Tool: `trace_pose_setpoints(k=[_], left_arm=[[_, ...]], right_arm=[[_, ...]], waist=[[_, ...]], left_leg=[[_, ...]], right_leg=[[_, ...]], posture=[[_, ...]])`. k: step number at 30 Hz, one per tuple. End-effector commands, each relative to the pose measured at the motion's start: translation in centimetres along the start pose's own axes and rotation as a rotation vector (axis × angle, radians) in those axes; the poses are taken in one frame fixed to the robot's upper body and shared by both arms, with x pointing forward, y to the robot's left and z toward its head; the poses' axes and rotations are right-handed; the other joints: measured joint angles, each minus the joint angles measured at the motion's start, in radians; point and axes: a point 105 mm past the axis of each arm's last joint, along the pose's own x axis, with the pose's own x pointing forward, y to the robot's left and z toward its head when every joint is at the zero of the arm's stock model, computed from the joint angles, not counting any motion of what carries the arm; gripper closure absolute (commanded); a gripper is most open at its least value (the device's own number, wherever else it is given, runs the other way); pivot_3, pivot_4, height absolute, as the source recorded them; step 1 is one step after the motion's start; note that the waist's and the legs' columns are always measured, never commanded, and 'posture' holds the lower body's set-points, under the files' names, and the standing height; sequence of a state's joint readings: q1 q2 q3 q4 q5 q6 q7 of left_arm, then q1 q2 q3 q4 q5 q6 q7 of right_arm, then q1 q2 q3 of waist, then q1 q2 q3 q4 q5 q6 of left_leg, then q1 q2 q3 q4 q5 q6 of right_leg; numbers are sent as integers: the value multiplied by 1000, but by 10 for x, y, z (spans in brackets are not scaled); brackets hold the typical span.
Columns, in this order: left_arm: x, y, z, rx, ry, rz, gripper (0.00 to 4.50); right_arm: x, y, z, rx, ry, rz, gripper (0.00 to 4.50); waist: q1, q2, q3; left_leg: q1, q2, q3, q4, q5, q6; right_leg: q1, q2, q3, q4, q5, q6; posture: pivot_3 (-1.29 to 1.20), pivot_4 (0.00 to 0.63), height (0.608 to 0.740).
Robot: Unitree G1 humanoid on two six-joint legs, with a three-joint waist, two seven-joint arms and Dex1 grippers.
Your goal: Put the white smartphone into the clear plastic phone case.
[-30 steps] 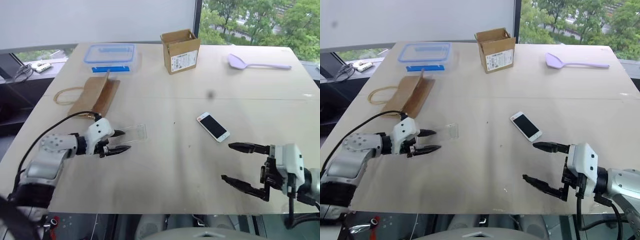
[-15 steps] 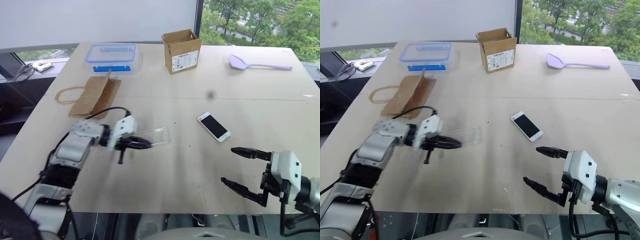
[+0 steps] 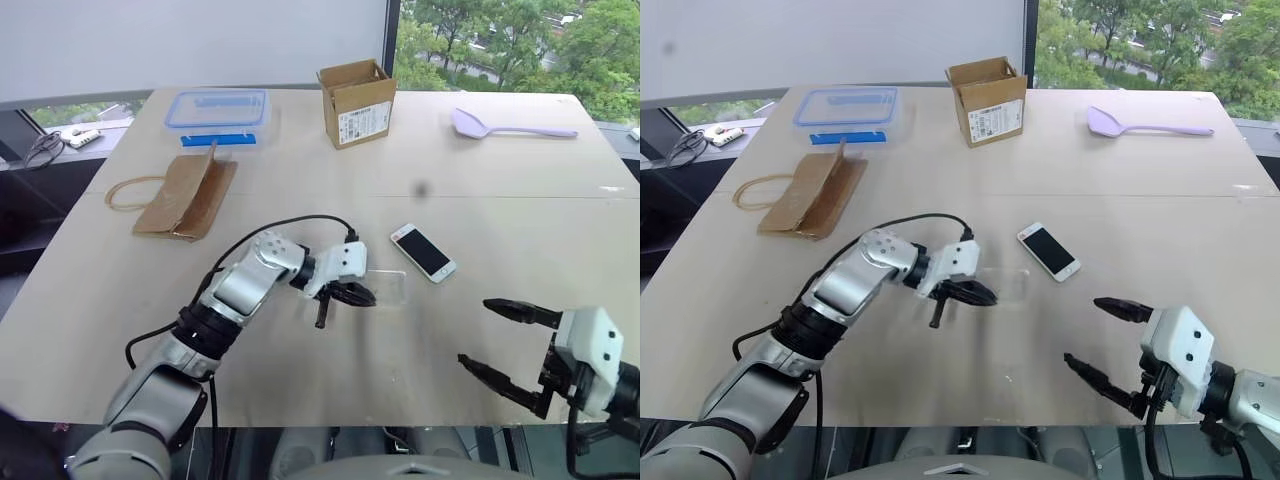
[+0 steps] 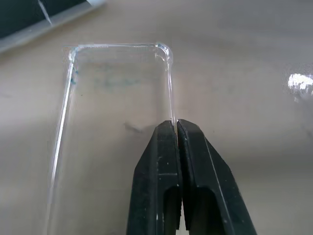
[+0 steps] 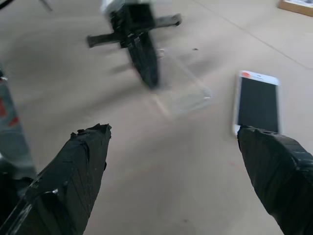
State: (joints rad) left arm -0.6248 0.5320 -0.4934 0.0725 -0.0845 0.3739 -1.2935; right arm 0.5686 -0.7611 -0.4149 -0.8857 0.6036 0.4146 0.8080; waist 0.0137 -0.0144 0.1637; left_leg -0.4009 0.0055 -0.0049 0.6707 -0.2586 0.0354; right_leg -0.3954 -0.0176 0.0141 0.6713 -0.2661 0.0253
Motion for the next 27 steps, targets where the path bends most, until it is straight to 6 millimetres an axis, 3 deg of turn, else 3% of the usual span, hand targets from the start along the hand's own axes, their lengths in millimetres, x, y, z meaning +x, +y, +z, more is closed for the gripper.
trace_pose_setpoints(k=[1, 7, 8, 11, 17, 22, 27], left_arm=[[9, 6, 7, 62, -19, 28, 4434], [14, 8, 10, 67, -51, 33, 4434], [13, 4, 12, 62, -65, 12, 4192], [3, 0, 21, 30, -114, 3, 3232], [-35, -3, 43, -5, -296, 128, 217], [-67, -18, 46, -83, -422, 185, 67], [-95, -40, 42, -114, -492, 303, 67]], right_arm=[[-1, -2, 10, -25, -20, -13, 0], [11, -8, 8, 9, 32, -28, 0], [15, -10, 9, 12, 34, -27, 0], [26, -31, 7, 115, 49, -84, 0], [57, -64, -1, 100, 112, -186, 0], [76, -82, -20, 141, 161, -272, 0], [93, -84, -35, 158, 187, -269, 0]], waist=[[2, 0, 0], [1, 0, 0], [1, 0, 0], [-4, -1, 0], [-9, 0, 0], [-10, 0, 1], [-20, 0, 1]], left_leg=[[0, 0, 0, 0, 0, 0], [0, 0, 0, 0, 0, 0], [0, 0, 0, 1, 0, 0], [0, 0, 0, 1, 0, 0], [0, 1, 0, 0, 0, 0], [0, 1, -1, -1, 0, 0], [0, 1, -1, -1, 0, 0]], right_leg=[[0, 0, 0, 0, 0, 0], [1, -1, 0, 0, 1, -1], [1, -1, 0, 0, 1, -1], [1, -2, 1, 1, 1, -1], [-1, -2, 1, 1, 1, -2], [-1, -3, 0, 1, 1, -2], [-1, -4, 0, 1, 1, -1]], posture=[[0, 150, 740], [0, 150, 740], [0, 150, 740], [0, 150, 740], [0, 150, 740], [0, 150, 740], [0, 150, 740]])
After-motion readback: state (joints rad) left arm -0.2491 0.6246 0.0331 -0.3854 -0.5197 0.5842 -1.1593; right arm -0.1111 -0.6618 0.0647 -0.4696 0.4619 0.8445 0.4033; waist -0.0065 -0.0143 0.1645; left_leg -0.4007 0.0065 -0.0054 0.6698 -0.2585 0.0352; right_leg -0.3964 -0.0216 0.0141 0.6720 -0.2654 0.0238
